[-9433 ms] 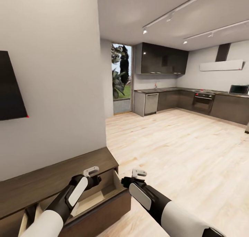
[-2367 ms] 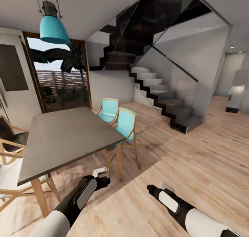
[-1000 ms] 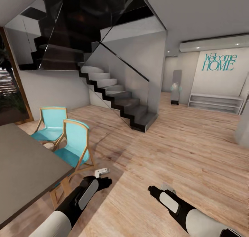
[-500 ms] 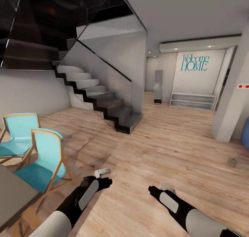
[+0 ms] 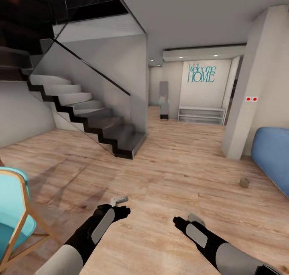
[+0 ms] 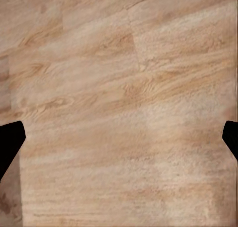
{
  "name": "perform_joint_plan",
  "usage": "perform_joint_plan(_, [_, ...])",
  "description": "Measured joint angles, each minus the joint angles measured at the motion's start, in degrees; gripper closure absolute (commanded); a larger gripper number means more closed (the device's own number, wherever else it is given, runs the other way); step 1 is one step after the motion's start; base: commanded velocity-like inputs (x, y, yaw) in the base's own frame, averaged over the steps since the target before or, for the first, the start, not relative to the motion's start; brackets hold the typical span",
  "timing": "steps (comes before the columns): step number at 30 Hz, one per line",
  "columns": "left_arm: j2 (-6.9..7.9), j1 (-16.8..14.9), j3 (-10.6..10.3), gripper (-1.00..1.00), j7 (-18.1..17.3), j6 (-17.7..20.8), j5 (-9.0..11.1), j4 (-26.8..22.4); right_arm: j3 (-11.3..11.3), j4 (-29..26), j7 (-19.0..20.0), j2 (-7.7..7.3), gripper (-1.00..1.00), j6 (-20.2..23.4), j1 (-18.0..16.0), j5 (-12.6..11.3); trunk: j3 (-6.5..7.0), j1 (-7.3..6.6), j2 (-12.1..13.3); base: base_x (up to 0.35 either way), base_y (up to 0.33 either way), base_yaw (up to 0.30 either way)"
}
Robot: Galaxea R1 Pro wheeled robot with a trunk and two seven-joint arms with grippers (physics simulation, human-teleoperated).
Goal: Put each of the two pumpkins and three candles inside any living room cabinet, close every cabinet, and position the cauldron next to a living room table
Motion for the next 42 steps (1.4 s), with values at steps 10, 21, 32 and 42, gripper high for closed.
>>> perform_joint_plan(10, [0.00, 0.0, 0.0, -1.00, 0.1, 0.0, 0.0, 0.0, 0.0, 0.0, 0.0, 0.00, -1.00, 0.0, 0.0, 0.0, 0.00, 0.00, 0.0, 0.323, -0.121, -0.291])
perform_joint_plan(21, [0.03, 0.0, 0.1, -1.00, 0.1, 0.0, 0.0, -0.1, 0.0, 0.0, 0.0, 0.00, -1.00, 0.0, 0.0, 0.0, 0.00, 0.00, 0.0, 0.323, -0.111, -0.291])
perform_joint_plan(32, [0.04, 0.0, 0.1, -1.00, 0.1, 0.0, 0.0, -0.1, 0.0, 0.0, -0.1, -0.01, -1.00, 0.0, 0.0, 0.0, 0.00, 0.00, 0.0, 0.323, -0.056, -0.275])
perform_joint_plan(42, [0.05, 0.0, 0.1, -1.00, 0.1, 0.0, 0.0, -0.1, 0.0, 0.0, -0.1, -0.01, -1.00, 0.0, 0.0, 0.0, 0.00, 0.00, 0.0, 0.329, -0.001, -0.024])
